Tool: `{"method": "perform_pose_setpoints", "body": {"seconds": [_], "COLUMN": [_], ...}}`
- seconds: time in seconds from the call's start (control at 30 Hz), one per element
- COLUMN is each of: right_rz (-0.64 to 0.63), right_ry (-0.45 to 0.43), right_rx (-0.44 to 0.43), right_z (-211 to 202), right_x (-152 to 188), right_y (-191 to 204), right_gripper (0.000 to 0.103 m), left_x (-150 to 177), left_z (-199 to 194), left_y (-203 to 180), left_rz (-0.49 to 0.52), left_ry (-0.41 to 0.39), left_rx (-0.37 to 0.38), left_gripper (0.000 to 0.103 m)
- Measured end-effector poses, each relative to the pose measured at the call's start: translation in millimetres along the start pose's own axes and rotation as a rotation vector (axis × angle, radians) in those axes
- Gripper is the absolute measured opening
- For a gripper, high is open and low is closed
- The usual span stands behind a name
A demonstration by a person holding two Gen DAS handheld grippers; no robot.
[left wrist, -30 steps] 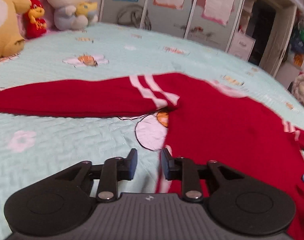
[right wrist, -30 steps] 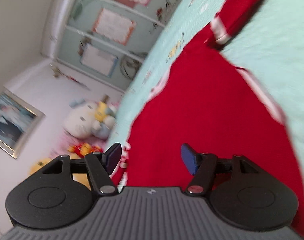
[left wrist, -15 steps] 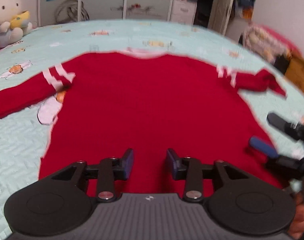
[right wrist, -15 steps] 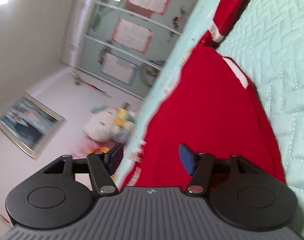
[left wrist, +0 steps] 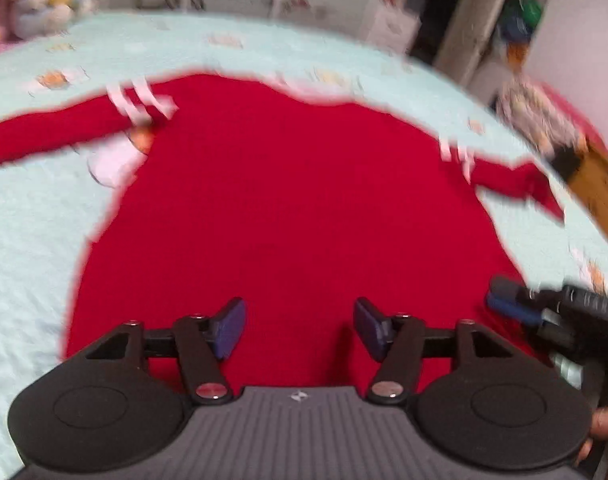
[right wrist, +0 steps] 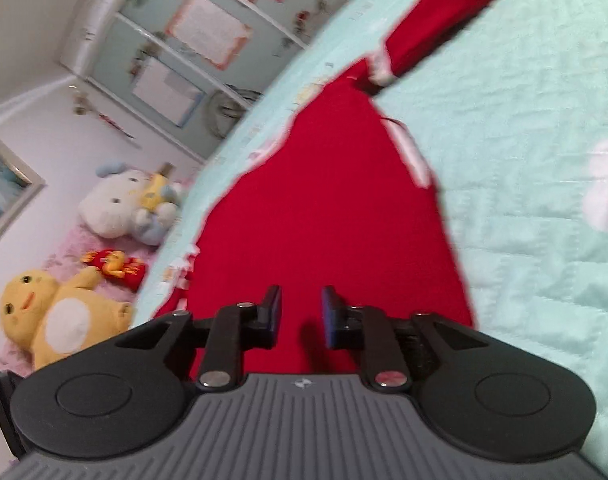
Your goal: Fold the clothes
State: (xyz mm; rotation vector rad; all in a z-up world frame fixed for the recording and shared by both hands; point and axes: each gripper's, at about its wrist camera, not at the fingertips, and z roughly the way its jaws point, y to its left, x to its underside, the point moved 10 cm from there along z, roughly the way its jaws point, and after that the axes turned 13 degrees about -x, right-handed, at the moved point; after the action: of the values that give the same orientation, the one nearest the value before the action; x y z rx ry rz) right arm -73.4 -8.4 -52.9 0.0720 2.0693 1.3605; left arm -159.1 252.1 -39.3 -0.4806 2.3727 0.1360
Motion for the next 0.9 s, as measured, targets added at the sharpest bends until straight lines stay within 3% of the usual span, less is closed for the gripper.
{"method": "perform_pose_setpoints", "body": {"seconds": [0.03, 0.1, 0.27, 0.33, 0.43, 0.53, 0.67, 0.73, 0.8, 0.9], "right_rz": [0.006, 0.030, 0.035, 0.074, 0.110, 0.110, 0.114, 0.115, 0.113, 0.093], "right_ry": [0.001, -0.016, -0.104, -0.097, -0.098, -0.115, -0.135, -0.129, -0.120, -0.122], "right_rx": [0.005, 0.009, -0.024, -0.038, -0.043, -0.049, -0.065, -0.061, -0.056, -0.052], "right_z": [-2, -9, -26, -24, -23, -27, -28, -26, -24, -23], "right_x": [-1, -6, -24, -23, -25, -29, -34, -34, -33, -34], "right_y": [-2, -8, -9, -15, -21, -21, -20, -23, -24, -22], "right_gripper": [0.000, 0.000, 0.027, 0.027, 0.026, 0.027, 0.027, 0.027, 0.027, 0.027], "left_x": [4, 5, -8, -6, 11, 7, -3, -1, 7, -2], "left_z": [2, -1, -17, -16, -6, -10, -22, -13, 1, -6], "left_y": [-2, -5, -11, -21, -25, -24, -34, -32, -31, -42], "left_rz": [0.026, 0.058, -0.016, 0.030, 0.137, 0.120, 0.096, 0.104, 0.109, 0.124], "left_ry": [-0.012, -0.028, -0.009, -0.002, 0.015, 0.044, -0.002, -0.003, 0.048, 0.059], "left_rx": [-0.021, -0.051, 0.000, 0.023, -0.013, -0.017, 0.046, 0.025, -0.018, -0.030], "left_gripper": [0.067, 0.067, 0.063, 0.066, 0.071, 0.067, 0.068, 0.072, 0.077, 0.068]}}
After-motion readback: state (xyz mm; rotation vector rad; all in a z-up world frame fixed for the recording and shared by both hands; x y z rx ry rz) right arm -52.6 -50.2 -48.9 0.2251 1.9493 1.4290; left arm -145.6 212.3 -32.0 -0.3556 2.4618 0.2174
